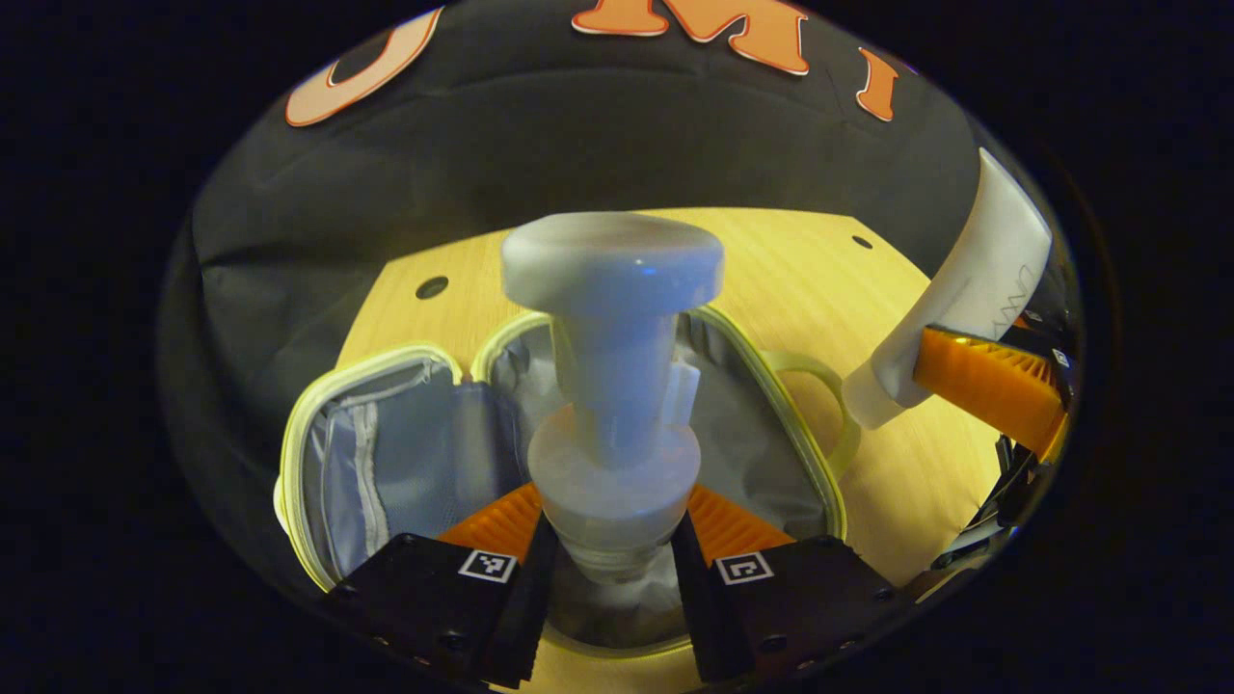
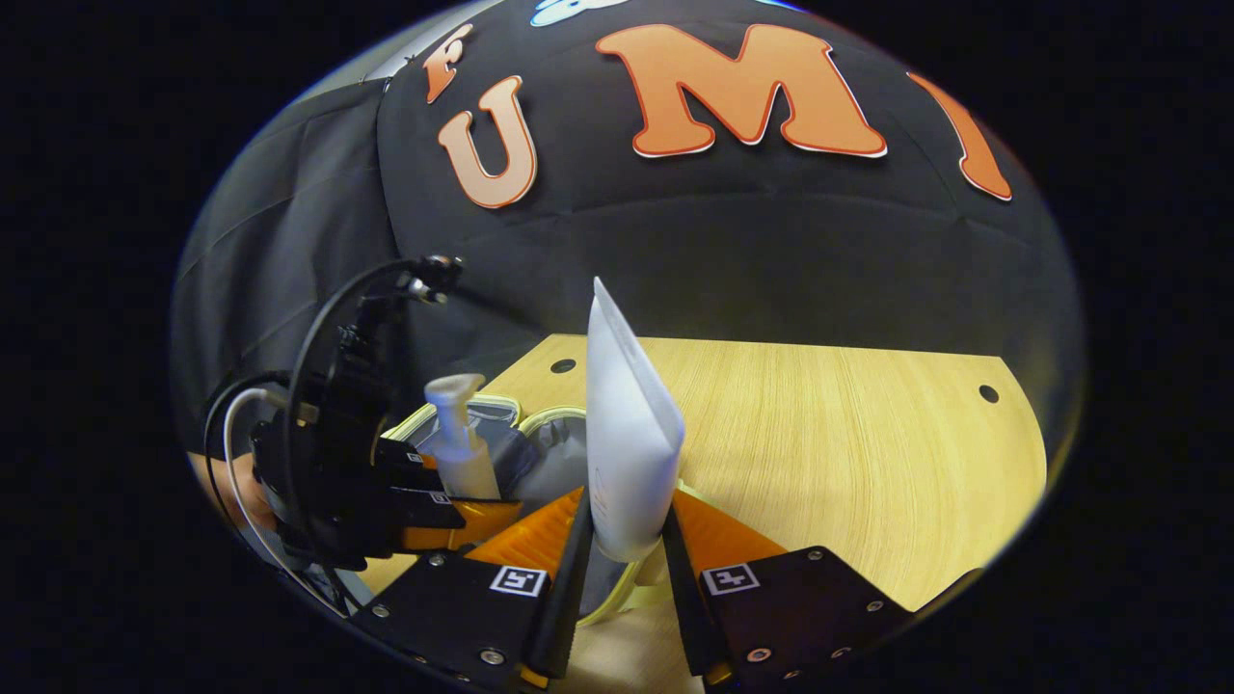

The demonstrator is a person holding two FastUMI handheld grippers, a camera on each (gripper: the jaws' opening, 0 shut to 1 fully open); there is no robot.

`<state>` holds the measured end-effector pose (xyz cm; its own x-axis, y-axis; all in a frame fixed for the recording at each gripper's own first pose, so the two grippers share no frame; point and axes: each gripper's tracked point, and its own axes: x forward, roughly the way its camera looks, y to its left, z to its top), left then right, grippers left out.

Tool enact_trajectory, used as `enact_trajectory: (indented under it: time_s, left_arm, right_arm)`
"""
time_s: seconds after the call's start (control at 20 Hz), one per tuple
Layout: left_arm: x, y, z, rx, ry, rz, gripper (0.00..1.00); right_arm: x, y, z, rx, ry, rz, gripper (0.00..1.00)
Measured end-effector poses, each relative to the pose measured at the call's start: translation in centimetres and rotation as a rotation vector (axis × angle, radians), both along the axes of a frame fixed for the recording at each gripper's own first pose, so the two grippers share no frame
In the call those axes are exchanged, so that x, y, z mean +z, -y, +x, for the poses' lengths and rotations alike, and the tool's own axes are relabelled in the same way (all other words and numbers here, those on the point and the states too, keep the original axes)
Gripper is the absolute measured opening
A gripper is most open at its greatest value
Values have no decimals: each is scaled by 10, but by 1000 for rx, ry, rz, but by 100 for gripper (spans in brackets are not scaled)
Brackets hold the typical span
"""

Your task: First open the suitcase, pack the skin care products into it, and then close the suitcase.

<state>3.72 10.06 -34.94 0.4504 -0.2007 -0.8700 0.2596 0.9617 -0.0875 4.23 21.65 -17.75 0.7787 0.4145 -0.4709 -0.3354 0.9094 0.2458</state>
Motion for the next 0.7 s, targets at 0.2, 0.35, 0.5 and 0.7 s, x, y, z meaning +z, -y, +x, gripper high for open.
enact_trajectory:
  time_s: [0.2, 0.35, 0.5, 0.7]
  left_arm:
    - [-30, 2, -7, 25, -128, 20, 59]
    - [-47, 0, 1, 43, -152, 28, 60]
    - [-56, -7, 6, 63, -189, 101, 58]
    - [-68, -5, 5, 135, -207, 65, 61]
  right_arm:
    - [-7, -5, 3, -8, -25, 16, 45]
    - [-13, -5, 5, -11, -40, 10, 45]
    - [-19, -7, 4, -8, -60, 14, 45]
    - [-25, -14, 4, 1, -82, 13, 45]
